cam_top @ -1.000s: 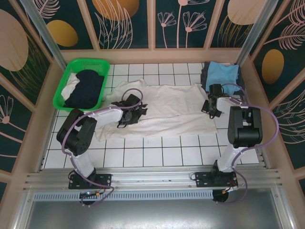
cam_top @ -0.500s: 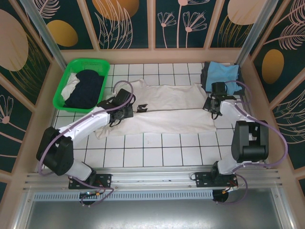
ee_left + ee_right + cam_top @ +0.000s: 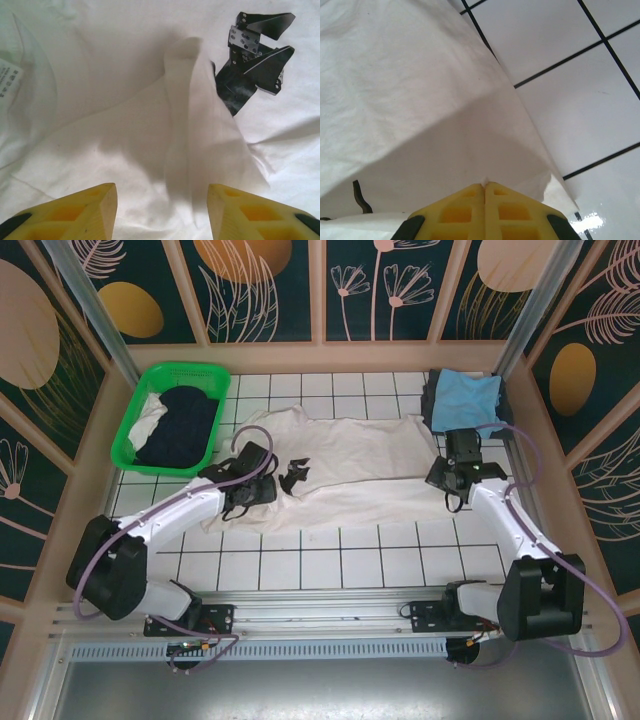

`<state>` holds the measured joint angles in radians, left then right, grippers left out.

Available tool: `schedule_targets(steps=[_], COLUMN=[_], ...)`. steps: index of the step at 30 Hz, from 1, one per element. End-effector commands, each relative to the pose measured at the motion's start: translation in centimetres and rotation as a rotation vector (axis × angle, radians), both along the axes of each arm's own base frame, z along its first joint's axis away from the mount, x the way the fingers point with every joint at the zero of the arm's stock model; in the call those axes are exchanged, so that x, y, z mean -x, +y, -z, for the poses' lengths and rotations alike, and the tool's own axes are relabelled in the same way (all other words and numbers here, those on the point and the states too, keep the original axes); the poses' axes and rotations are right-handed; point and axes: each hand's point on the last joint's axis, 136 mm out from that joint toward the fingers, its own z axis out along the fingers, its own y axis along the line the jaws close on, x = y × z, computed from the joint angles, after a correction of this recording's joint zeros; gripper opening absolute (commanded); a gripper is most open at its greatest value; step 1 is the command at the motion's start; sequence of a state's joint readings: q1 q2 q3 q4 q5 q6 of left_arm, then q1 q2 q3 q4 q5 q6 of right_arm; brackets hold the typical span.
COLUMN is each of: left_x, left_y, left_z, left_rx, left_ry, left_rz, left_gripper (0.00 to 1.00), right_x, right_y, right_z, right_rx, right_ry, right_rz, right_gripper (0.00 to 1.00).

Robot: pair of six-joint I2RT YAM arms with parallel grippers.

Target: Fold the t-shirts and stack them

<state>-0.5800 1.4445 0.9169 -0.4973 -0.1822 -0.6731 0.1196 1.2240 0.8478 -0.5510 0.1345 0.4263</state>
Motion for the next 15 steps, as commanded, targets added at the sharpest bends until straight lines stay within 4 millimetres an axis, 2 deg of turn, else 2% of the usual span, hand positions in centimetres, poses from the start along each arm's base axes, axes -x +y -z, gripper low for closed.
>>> schedule_targets(steps=[1,3,7,10,15], left_x=[-1.9,-3.2,-5.0,-5.6,-6.6], left_y=[-0.8,-0.9,-1.7,-2.1,-2.6], left_z=[0.3,0.4,1.6,3.0,3.7], left_rx=[-0.023,-0.063,-0.091,-0.107,-0.111], left_ry=[-0.024,-0.022,-0.009,0.012,0.016], left_rz=[0.007,-0.006,-0.004,-0.003,-0.006], left_gripper=[0.54,0.57,0.57,0.58,0.57], right_x=[0.7,0.4,0.1,0.1,-0.1], right_y=[-0.5,-0.5,-0.6,-0.7,-0.8], right_z=[0.9,1.4,2.3,2.8,3.0], right_rx=[0.026,0.033,0.045,0.052,0.054], right_ry=[0.037,0.049,0.072,0.08,0.082], right_rz=[0.028,0.025,0.018,0.016,0.009], right_gripper=[0.0,0.0,0.0,0.0,0.0])
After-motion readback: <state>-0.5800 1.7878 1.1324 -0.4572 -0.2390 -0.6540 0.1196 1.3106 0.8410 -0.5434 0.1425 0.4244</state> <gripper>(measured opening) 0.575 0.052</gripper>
